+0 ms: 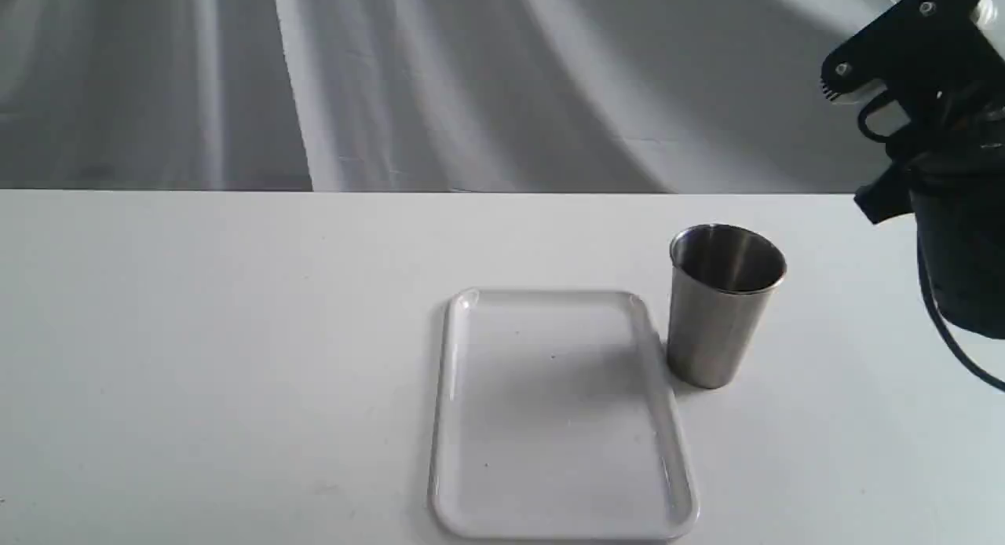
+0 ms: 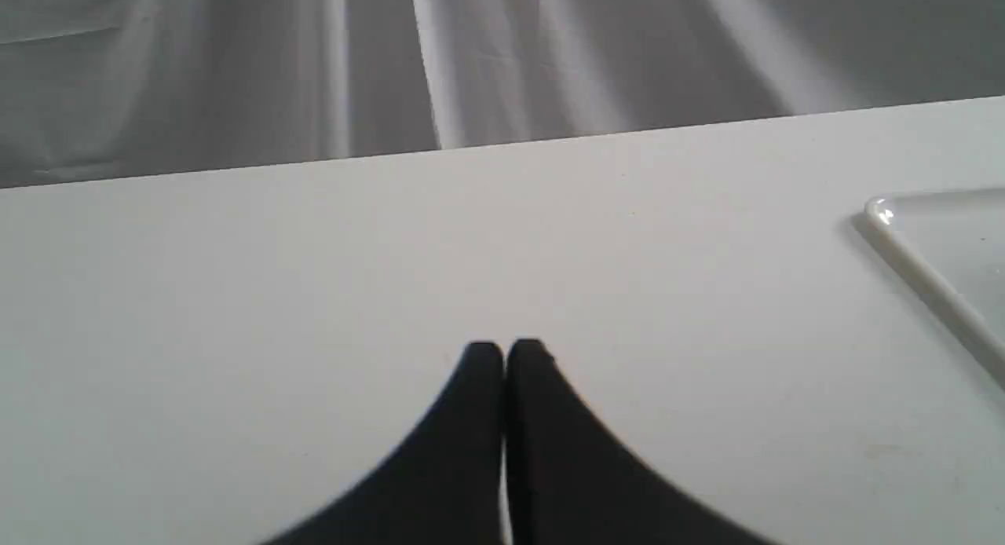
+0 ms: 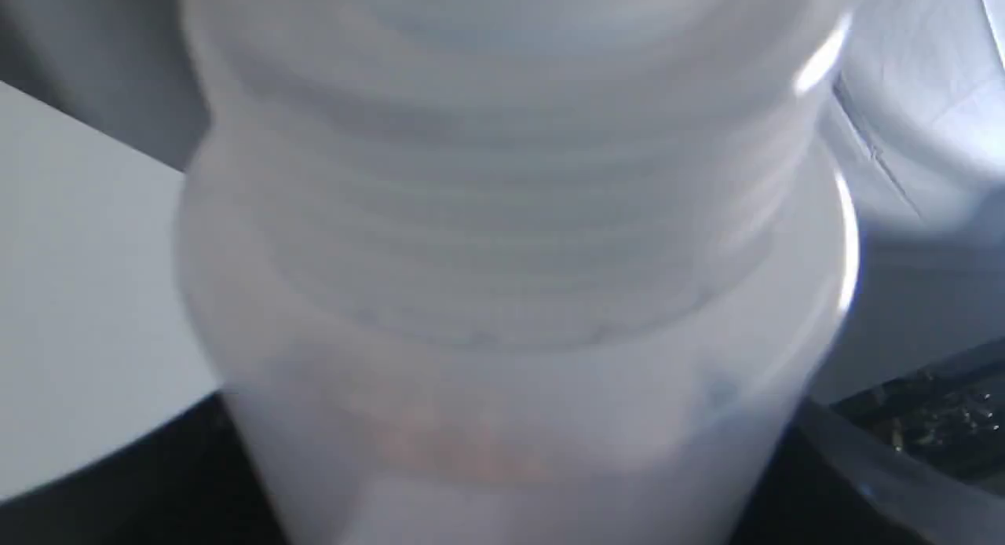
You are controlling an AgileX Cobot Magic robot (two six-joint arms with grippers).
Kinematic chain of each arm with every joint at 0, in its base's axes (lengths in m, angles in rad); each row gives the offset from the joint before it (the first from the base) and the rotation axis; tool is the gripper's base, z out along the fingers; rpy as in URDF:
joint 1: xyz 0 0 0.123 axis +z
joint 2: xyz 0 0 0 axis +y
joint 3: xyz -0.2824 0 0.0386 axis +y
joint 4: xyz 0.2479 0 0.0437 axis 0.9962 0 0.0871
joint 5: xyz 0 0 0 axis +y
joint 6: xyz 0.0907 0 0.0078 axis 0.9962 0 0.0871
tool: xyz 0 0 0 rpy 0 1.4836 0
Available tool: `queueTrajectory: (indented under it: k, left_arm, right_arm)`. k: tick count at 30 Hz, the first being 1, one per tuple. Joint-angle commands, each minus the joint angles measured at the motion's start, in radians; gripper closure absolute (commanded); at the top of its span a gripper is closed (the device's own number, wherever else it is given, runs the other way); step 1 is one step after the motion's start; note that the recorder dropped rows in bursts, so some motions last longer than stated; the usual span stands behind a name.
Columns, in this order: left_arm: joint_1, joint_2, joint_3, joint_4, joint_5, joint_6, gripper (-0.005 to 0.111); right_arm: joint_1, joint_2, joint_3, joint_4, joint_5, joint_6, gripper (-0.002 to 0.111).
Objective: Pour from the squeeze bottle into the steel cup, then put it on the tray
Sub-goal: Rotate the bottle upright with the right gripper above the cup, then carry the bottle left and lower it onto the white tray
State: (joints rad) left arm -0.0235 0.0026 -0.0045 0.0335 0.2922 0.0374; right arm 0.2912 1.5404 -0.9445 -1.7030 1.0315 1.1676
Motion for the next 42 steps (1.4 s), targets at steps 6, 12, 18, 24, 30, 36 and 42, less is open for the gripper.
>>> queueTrajectory:
  k: [6,12,18,24,30,36,42]
  left_arm:
    - [0.002,-0.003,0.004,-0.001,-0.008,-0.002,0.107]
    - [0.002,-0.003,0.004,-0.001,-0.008,-0.002,0.107]
    - [0.002,-0.003,0.004,-0.001,-0.008,-0.005,0.107]
    - [0.002,-0.003,0.004,-0.001,-0.008,-0.002,0.107]
    - [0.002,-0.003,0.004,-0.001,-0.008,-0.002,0.107]
    - [0.002,-0.003,0.004,-0.001,-0.008,-0.004,0.107]
    - [0.002,-0.003,0.004,-0.001,-0.008,-0.004,0.107]
  right_arm:
    - [0.0,-0.022,0.005,-0.032,0.015,0.056,0.091]
    - [0.0,-0.022,0.005,0.04,-0.015,0.089,0.091]
    - [0.0,-0.022,0.005,0.187,-0.089,0.093,0.091]
    - [0.0,-0.022,0.005,0.248,-0.248,0.097,0.091]
    - [0.0,-0.026,-0.012,0.303,-0.389,0.093,0.091]
    - [0.0,-0.045,-0.079,0.407,-0.521,0.075,0.091]
    - [0.0,-0.047,-0.156,0.63,-0.765,-0.193,0.091]
